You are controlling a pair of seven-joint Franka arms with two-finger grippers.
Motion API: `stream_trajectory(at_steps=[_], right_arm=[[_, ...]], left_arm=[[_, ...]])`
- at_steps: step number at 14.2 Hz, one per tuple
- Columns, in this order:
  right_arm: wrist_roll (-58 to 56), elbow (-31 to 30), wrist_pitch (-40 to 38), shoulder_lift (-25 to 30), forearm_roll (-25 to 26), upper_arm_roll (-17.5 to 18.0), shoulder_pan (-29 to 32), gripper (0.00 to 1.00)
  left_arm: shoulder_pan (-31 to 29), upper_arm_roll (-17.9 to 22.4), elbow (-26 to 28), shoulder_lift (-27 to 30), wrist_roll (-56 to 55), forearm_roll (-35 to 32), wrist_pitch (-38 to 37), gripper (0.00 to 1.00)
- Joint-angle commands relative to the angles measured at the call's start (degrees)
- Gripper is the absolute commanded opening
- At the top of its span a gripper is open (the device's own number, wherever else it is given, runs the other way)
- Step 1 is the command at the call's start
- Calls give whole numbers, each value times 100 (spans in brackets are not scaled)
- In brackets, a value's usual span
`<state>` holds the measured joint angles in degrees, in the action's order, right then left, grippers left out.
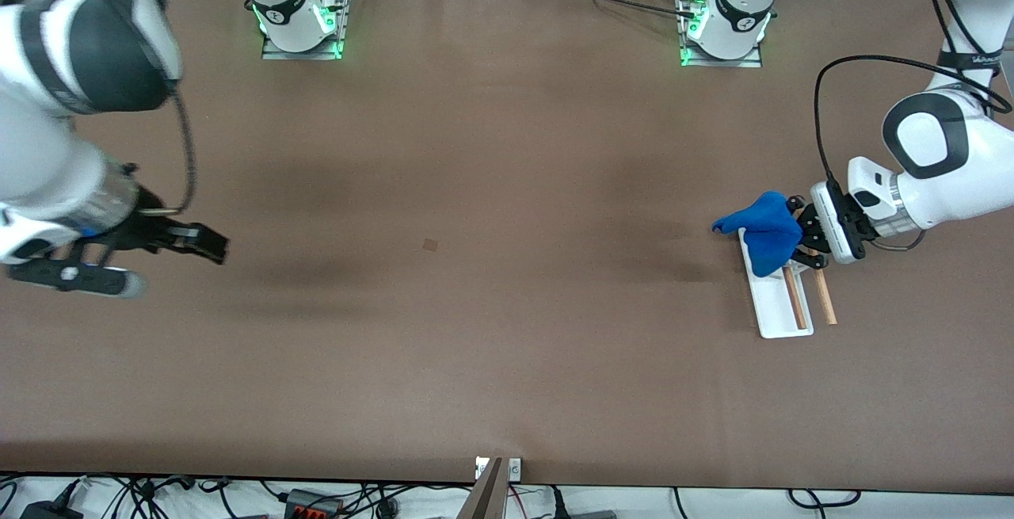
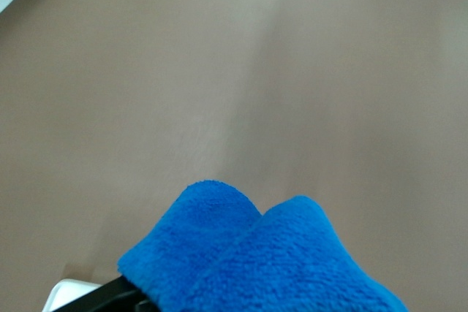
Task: Pass towel and hang on rack
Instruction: 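Lower the towel over the wooden rack bars with the left gripper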
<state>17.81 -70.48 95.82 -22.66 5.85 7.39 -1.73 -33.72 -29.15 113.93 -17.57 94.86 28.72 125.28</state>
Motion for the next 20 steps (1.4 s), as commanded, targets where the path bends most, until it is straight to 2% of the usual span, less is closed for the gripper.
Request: stream_trajectory(at_steps=[1, 4, 7, 9, 13, 17, 20], right_arm=[[-494, -212, -107, 375, -66, -577, -20, 100], [-1481, -247, -194, 534, -373, -1027, 67, 100], [-1736, -474, -309, 849, -366, -1038, 225, 100], [-1842, -712, -292, 1017, -374, -863, 435, 100], [-1843, -922, -292, 1184, -339, -836, 392, 100], [-1851, -2231, 270, 1974, -374, -835, 401, 100], [-1851, -2575, 288, 2212, -339, -844, 410, 100]], left_arm=[[-65, -3, -466, 0, -388, -777, -372, 0], [-91, 6, -714, -9, -740, -1350, -548, 0], [-170, 6, -968, -18, -890, -1807, -601, 0], [-206, -3, -1257, -219, -890, -2184, -601, 0], [-241, 32, -1522, -440, -881, -2422, -584, 0], [-258, 128, -1540, -589, -899, -2476, -549, 0], [-258, 243, -1532, -625, -890, -2476, -496, 0]])
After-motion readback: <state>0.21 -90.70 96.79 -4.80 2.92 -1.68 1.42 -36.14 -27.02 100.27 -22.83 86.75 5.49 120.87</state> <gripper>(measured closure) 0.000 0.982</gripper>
